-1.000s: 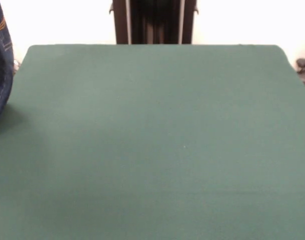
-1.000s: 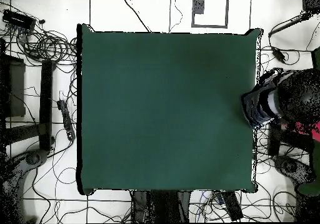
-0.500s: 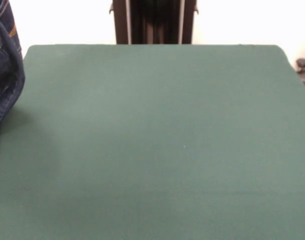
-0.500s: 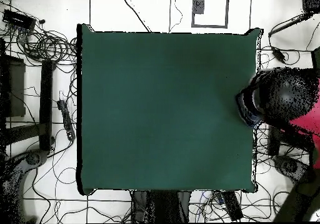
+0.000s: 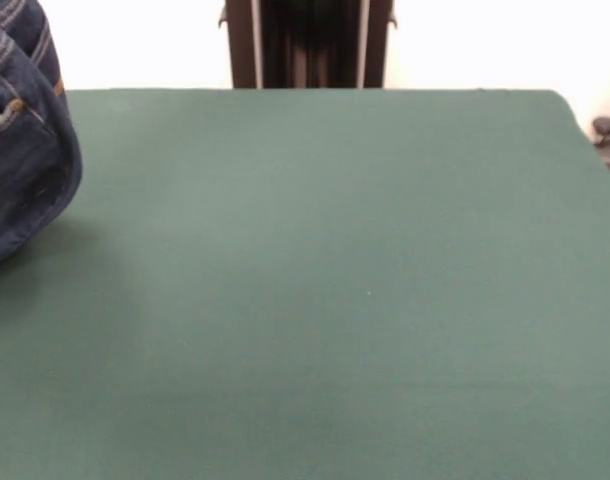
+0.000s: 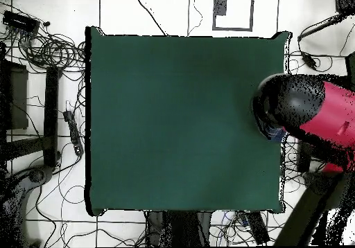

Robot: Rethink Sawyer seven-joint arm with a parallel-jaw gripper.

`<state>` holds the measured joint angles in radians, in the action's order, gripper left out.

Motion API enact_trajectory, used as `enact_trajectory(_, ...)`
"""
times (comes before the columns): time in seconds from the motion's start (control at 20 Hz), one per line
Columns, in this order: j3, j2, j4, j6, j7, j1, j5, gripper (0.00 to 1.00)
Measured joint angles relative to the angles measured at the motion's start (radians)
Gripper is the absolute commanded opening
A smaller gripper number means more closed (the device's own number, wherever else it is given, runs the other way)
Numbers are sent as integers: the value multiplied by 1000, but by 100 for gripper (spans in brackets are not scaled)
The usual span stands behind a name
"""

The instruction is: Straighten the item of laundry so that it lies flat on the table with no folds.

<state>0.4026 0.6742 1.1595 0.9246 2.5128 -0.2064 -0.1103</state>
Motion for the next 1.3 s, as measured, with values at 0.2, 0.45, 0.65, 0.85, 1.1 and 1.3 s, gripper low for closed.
enact_trajectory(0.2, 15, -19, 0, 0, 20, 22, 9, 0)
enact_trajectory(0.45, 42, -46, 0, 0, 60, 58, 29, 0)
enact_trajectory(0.65, 59, -74, -1, 0, 91, 82, 46, 0)
enact_trajectory(0.85, 67, -110, -1, 0, 119, 108, 63, 0)
enact_trajectory(1.1, 70, -146, -2, -1, 137, 121, 86, 0)
enact_trajectory(1.3, 72, -165, -2, -1, 140, 129, 100, 0)
